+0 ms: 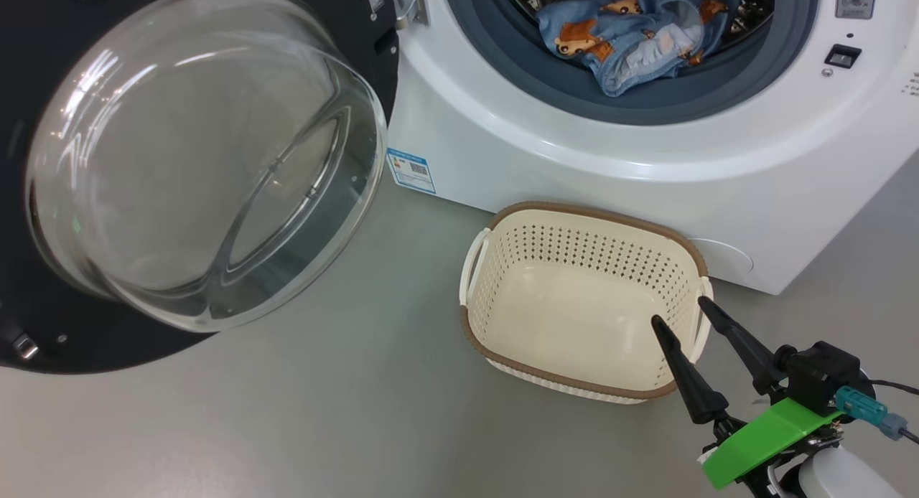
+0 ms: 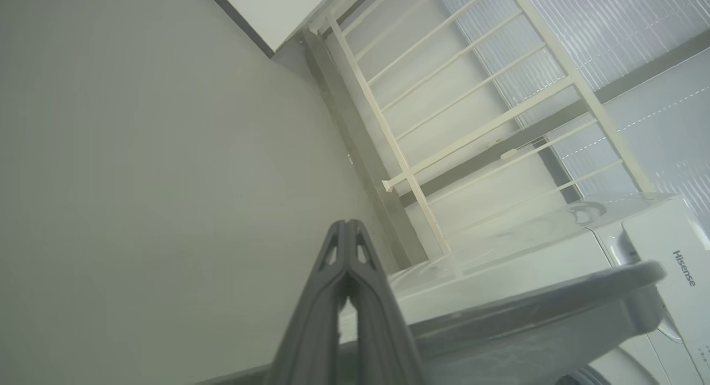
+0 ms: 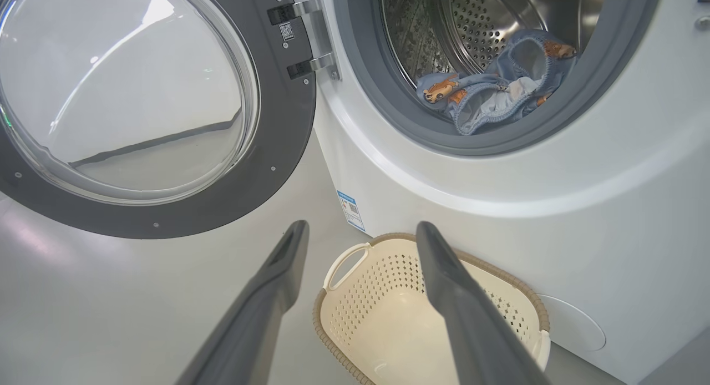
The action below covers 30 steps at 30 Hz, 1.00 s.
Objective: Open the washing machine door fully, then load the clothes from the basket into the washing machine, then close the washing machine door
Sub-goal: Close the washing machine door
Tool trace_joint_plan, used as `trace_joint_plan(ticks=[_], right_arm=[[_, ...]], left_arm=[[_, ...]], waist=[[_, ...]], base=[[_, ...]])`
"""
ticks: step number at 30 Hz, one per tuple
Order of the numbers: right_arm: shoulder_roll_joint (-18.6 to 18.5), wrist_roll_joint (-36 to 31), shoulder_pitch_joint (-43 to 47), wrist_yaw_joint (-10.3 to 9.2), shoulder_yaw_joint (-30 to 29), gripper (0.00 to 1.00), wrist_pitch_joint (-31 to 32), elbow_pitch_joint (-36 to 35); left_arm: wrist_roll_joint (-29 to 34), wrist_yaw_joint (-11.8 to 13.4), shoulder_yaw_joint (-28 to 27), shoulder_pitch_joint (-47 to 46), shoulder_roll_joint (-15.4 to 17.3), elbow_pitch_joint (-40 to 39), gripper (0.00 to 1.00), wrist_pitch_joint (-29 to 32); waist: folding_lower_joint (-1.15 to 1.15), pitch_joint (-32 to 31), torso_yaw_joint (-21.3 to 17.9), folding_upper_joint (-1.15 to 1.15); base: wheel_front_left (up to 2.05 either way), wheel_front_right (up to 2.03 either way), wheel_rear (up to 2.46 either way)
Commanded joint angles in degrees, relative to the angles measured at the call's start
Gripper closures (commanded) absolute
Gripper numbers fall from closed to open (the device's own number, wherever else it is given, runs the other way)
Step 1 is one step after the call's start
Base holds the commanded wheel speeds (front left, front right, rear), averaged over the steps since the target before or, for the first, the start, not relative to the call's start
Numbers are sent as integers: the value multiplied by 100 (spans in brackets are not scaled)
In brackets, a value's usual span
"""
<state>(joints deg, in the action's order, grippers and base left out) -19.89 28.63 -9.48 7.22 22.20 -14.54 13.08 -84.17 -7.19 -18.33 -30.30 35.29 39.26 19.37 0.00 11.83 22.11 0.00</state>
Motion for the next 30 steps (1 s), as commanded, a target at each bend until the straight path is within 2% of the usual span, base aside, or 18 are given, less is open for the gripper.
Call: trace_joint_plan(ticks=[1,16,30], right_arm=[[-106,26,-126,26,106,0,-46,-139],[-203,13,-203,26,139,0,-46,-142],[-134,21,-159,26,86,0,-46,-95]], left_arm=[[-96,-29,-112,-190,483,-8,100,204],[-467,-29,312,-197,528,60,100,1463],[-825,-29,496,298,458,-745,100,2685]], waist=[[0,40,-29,0],[0,181,-52,0],[0,-28,4,0]], base=[[0,0,0],[0,0,0],[0,0,0]])
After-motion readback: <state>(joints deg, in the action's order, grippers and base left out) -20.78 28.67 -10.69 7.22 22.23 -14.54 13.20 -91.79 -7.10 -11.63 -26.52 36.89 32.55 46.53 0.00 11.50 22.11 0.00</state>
